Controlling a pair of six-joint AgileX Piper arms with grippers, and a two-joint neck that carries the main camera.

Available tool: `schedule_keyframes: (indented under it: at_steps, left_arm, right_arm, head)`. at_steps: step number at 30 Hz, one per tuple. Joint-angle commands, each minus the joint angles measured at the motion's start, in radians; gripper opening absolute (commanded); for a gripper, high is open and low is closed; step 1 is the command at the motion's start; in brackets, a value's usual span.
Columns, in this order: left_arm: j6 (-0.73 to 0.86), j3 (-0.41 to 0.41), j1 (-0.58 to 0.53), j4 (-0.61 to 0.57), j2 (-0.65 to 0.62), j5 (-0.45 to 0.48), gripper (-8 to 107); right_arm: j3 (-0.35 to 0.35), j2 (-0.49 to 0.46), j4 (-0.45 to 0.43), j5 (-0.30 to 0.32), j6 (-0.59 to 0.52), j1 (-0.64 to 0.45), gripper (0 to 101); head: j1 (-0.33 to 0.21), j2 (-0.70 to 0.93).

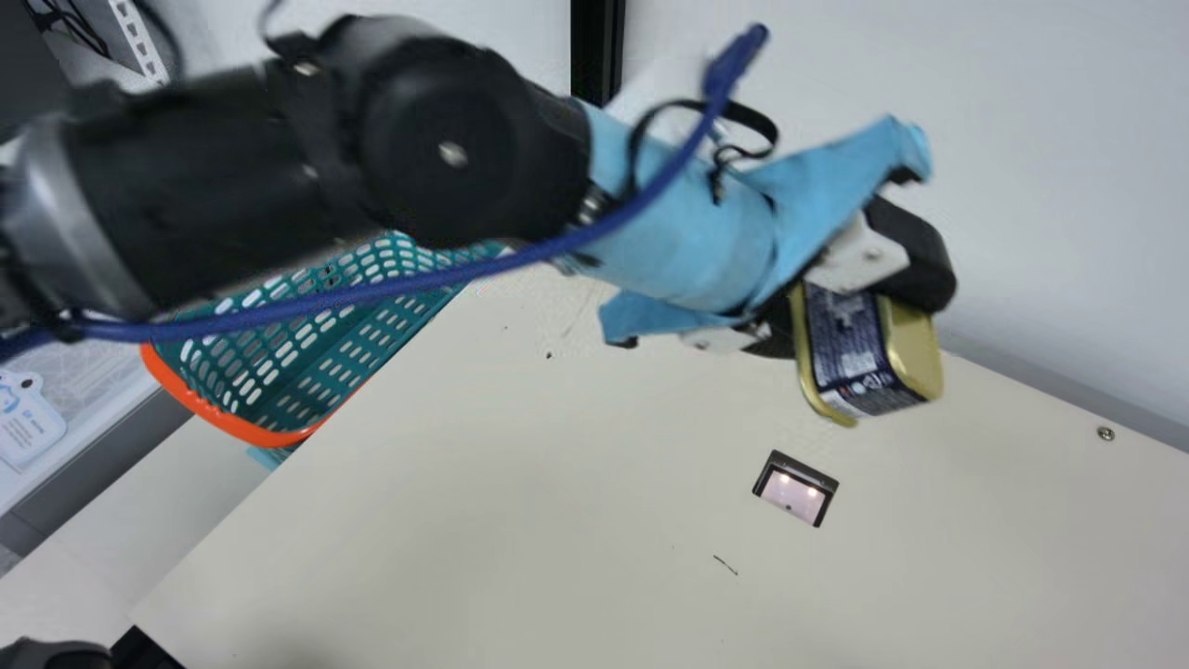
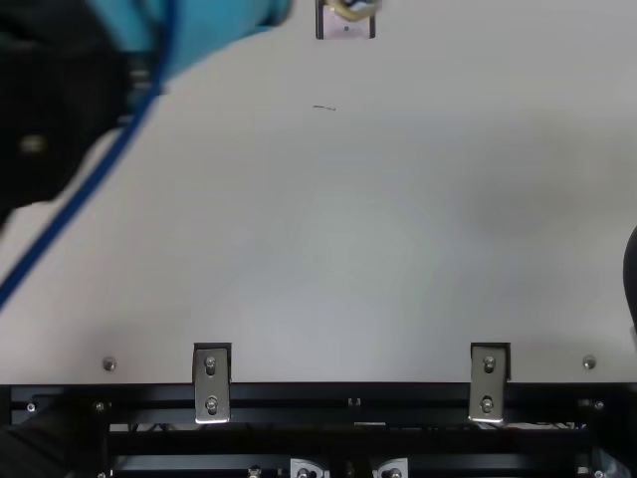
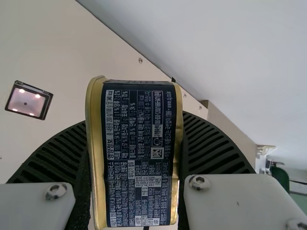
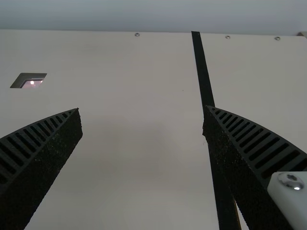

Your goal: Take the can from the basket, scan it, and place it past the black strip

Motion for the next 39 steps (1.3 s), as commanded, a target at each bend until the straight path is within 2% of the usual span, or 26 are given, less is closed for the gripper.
schedule_keyframes:
  at_steps: [1,16,22,31,39]
  left_arm:
    - [0.000,0.000,0.000,0.000,0.000,0.000,10]
    - [0.018,0.006,-0.001,0.009,0.015,-0.019,10]
    - [-0.034,0.035,-0.002,0.069,0.055,-0.059,10]
    - [-0.142,0.080,0.062,0.125,0.123,-0.129,10]
    - [-0.110,0.139,0.098,0.142,0.165,-0.209,10]
  right_arm:
    - [0.000,0.000,0.000,0.000,0.000,0.000,101]
    - [0.000,0.000,0.001,0.000,0.000,0.000,101]
    - [0.000,0.000,0.001,0.000,0.000,0.000,101]
    - [0.000,0.000,0.001,0.000,0.000,0.000,101]
    - [0.000,0.000,0.001,0.000,0.000,0.000,101]
  head:
    - [-0.023,0.014]
    - [-0.023,0.014]
    - [-0.023,0.014]
    - [-0.023,0.014]
    - [-0.023,0.014]
